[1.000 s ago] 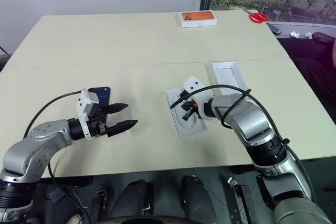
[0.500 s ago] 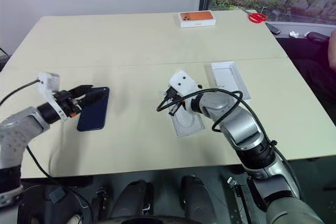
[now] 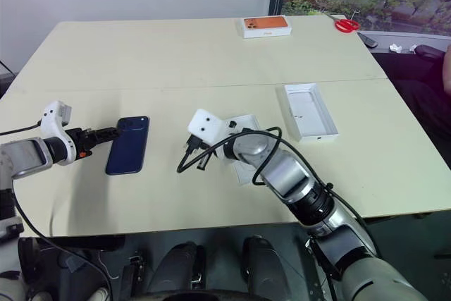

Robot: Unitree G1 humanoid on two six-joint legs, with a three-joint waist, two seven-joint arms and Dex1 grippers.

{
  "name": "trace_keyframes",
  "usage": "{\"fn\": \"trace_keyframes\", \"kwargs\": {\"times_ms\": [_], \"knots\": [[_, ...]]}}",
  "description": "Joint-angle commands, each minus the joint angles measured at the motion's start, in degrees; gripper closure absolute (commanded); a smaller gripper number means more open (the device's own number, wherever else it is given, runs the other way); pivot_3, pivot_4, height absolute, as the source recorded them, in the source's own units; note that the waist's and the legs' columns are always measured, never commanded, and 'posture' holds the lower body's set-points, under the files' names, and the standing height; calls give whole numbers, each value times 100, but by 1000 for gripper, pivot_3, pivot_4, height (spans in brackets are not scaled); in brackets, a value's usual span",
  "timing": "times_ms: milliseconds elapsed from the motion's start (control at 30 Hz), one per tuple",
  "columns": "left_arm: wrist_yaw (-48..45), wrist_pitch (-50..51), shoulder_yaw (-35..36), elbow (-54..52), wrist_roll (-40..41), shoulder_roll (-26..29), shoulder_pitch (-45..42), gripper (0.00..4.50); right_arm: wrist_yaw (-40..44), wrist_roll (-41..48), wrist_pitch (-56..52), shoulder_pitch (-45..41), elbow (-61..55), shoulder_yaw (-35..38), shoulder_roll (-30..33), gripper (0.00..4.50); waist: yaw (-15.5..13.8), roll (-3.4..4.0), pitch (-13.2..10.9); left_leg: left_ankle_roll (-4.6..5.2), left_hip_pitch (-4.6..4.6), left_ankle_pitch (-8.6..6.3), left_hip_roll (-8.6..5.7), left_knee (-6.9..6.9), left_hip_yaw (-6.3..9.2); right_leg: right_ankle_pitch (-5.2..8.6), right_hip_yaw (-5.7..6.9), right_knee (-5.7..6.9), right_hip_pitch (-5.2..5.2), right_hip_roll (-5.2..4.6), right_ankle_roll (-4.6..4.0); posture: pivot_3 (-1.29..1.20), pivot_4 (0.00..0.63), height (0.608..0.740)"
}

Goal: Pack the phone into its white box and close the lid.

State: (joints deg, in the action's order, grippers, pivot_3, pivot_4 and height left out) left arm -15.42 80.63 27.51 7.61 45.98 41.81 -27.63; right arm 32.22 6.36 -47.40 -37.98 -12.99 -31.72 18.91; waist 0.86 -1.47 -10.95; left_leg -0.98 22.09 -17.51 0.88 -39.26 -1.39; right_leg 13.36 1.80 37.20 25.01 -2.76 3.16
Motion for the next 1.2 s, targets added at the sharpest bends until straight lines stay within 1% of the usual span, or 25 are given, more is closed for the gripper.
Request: {"fn": "trace_keyframes", "kwargs": {"times_ms": [33,167,267,400,567,667,867,1000,1100,1200], "knots": [[-346,832,-271,223,185,-115,-51,0,111,-178,230,-278,434,-233,-353,4480,7,1,0,-1,-3,0,-1,0,-1,0,-1,0,-3,0,0,0,150,740],[-528,1171,-315,108,400,-290,-127,0,228,-369,468,-467,1066,-406,-685,4480,-13,2,1,-4,-18,2,-1,2,0,0,-1,0,-17,-4,0,0,150,740],[-539,1187,-311,70,469,-335,-115,0,282,-456,541,-486,1244,-385,-800,4480,-33,2,1,-4,-33,2,-6,3,0,0,-1,-3,-34,-20,0,0,150,740],[-208,1187,-160,42,859,-871,-56,0,378,-583,857,-625,1985,-487,-1231,4480,-31,2,2,-4,-62,1,-27,8,-4,1,0,-5,-59,-55,0,0,150,740],[202,1187,-167,-122,1378,-1286,39,0,406,-762,1080,-681,2408,-453,-1492,4480,-30,2,11,-7,-67,4,-40,7,-1,0,3,-2,-66,-77,1,0,150,740],[437,1187,-225,-229,1679,-1425,127,0,422,-833,1112,-671,2449,-419,-1568,4480,-23,2,22,-7,-68,4,-42,7,-1,0,3,-3,-66,-80,1,0,150,740],[735,1187,-136,-229,2053,-1412,198,0,406,-929,1080,-582,2401,-304,-1565,4480,-13,2,24,-12,-69,7,-40,10,4,0,5,0,-64,-78,0,0,150,740],[839,1187,85,-114,1999,-1320,131,0,423,-977,1067,-553,2351,-258,-1529,4480,-10,2,24,-12,-67,7,-40,11,3,0,5,-2,-63,-78,0,0,150,740],[750,1187,295,97,1880,-1091,28,0,416,-1017,1056,-515,2293,-231,-1474,4480,14,2,24,-12,-66,7,-40,13,4,0,5,-2,-60,-77,0,0,150,740],[646,1187,296,222,1817,-934,4,0,408,-1031,1041,-491,2275,-214,-1460,4480,39,2,24,-12,-66,7,-39,17,3,0,5,-2,-57,-74,0,0,150,740]]}}
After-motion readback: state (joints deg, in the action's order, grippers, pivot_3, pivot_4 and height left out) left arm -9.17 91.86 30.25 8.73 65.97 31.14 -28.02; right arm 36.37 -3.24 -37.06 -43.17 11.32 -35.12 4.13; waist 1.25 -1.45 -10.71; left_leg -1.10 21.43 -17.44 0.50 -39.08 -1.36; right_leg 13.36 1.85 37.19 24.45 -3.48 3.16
